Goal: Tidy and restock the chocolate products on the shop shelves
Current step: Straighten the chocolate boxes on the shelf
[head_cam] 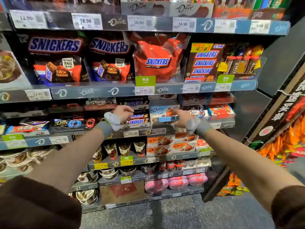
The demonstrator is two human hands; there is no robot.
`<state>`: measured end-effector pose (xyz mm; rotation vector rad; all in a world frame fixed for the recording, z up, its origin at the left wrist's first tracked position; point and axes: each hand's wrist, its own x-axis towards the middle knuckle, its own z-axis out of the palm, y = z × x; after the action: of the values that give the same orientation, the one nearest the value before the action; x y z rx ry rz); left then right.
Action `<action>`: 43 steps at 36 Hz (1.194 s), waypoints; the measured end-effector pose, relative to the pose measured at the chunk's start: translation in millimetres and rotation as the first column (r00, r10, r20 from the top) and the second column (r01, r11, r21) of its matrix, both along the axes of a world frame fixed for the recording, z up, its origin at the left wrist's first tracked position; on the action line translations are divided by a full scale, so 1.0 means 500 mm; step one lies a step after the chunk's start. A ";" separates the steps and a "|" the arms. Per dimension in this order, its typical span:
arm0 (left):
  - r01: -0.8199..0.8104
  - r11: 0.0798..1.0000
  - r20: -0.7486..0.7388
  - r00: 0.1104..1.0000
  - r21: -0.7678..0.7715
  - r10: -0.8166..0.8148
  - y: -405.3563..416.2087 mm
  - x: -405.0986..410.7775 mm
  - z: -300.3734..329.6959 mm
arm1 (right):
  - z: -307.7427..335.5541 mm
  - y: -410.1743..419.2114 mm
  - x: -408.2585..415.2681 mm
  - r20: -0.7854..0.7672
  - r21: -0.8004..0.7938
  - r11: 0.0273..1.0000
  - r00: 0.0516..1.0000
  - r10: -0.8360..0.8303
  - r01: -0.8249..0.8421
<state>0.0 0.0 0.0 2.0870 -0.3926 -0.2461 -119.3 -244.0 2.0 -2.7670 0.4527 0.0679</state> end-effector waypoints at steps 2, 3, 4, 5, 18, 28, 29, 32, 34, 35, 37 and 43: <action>-0.030 0.999 -0.006 1.000 0.017 0.031 -0.030 0.004 -0.004 | -0.004 -0.023 0.013 -0.079 -0.052 0.997 0.996 0.051 -0.055; -0.037 0.999 -0.021 0.999 0.017 0.037 -0.028 0.006 -0.005 | -0.005 -0.018 0.015 -0.111 -0.093 0.992 0.991 0.073 -0.083; -0.041 0.999 -0.033 0.999 0.016 0.041 -0.044 0.004 -0.007 | -0.013 -0.031 0.026 -0.127 -0.121 0.984 0.986 0.112 -0.128; -0.059 0.998 -0.039 0.997 0.012 0.059 -0.063 0.006 -0.011 | -0.014 -0.044 0.034 -0.147 -0.153 0.972 0.977 0.157 -0.180; -0.254 0.967 -0.131 0.959 0.011 0.253 -0.105 0.009 -0.077 | -0.075 -0.077 0.058 0.007 -0.560 0.732 0.881 0.472 -0.388; -0.299 0.954 -0.093 0.950 0.009 0.298 -0.091 0.030 -0.082 | -0.073 -0.125 0.060 0.300 -0.586 0.779 0.834 0.463 -0.222; -0.293 0.956 -0.092 0.952 0.012 0.293 -0.091 0.033 -0.079 | -0.068 -0.130 0.058 0.329 -0.548 0.812 0.841 0.429 -0.200; -0.253 0.967 -0.099 0.962 0.014 0.253 -0.100 0.035 -0.080 | -0.075 -0.157 0.049 0.489 -0.373 0.921 0.821 0.294 -0.108; -0.220 0.975 -0.081 0.972 0.024 0.222 -0.110 0.035 -0.082 | -0.082 -0.169 0.044 0.580 -0.209 0.974 0.790 0.197 -0.089; -0.209 0.978 -0.069 0.975 0.027 0.210 -0.117 0.037 -0.080 | -0.083 -0.172 0.042 0.623 -0.107 0.990 0.770 0.138 -0.091; -0.211 0.977 -0.080 0.974 0.017 0.212 -0.130 0.041 -0.081 | -0.086 -0.174 0.042 0.678 0.099 0.988 0.735 0.021 -0.120; -0.166 0.986 -0.045 0.985 0.012 0.166 -0.169 0.049 -0.073 | -0.104 -0.187 0.049 0.598 0.465 0.880 0.766 -0.234 -0.095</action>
<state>24.3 -84.6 -36.7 2.1051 -0.1884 -0.1964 -94.6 -337.6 -50.1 -2.0957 0.2949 -0.6862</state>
